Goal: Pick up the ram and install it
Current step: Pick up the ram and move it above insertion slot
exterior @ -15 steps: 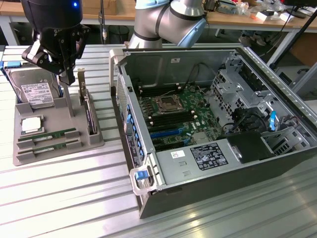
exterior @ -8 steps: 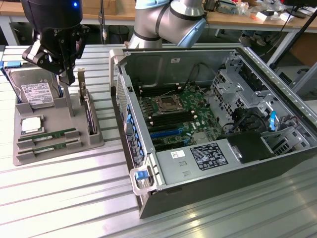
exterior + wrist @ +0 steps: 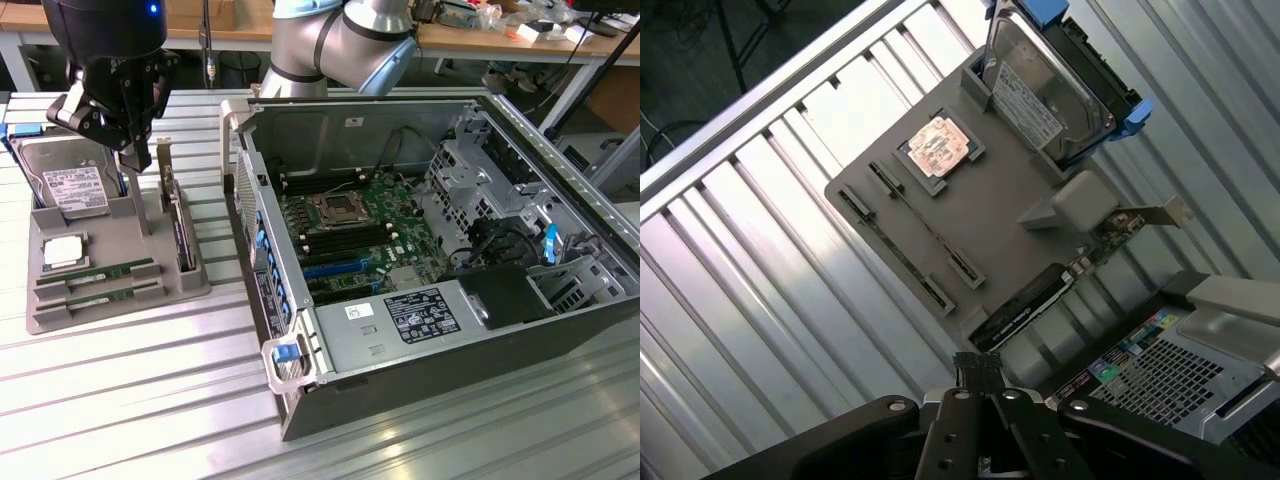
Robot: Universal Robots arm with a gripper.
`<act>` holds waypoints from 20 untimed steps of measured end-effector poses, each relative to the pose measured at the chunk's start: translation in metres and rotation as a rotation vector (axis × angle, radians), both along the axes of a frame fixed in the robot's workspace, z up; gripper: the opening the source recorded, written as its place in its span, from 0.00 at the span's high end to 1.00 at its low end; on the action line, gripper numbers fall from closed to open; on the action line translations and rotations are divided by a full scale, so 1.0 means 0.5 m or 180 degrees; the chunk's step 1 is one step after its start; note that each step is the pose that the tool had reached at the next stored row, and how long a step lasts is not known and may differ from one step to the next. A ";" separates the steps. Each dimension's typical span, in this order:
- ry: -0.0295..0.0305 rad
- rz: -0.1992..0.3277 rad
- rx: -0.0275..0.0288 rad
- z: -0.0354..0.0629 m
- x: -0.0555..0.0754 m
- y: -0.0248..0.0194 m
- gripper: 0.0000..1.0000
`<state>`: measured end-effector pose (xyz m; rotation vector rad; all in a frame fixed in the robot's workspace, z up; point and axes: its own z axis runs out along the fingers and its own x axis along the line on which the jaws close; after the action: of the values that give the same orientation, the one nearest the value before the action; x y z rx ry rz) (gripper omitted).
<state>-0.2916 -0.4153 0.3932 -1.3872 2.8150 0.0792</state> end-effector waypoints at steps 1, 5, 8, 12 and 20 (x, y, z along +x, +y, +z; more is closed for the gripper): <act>0.0000 0.0021 0.0000 0.000 0.000 0.0000 0.90; 0.0000 0.0078 0.0000 0.000 0.000 0.0000 0.90; 0.0000 0.0122 0.0000 0.000 0.000 0.0000 0.90; 0.0000 0.0171 0.0000 0.000 0.000 0.0000 0.90; 0.0000 0.0235 0.0000 0.000 0.000 0.0000 0.90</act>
<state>-0.2915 -0.4153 0.3931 -1.4908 2.7636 0.0793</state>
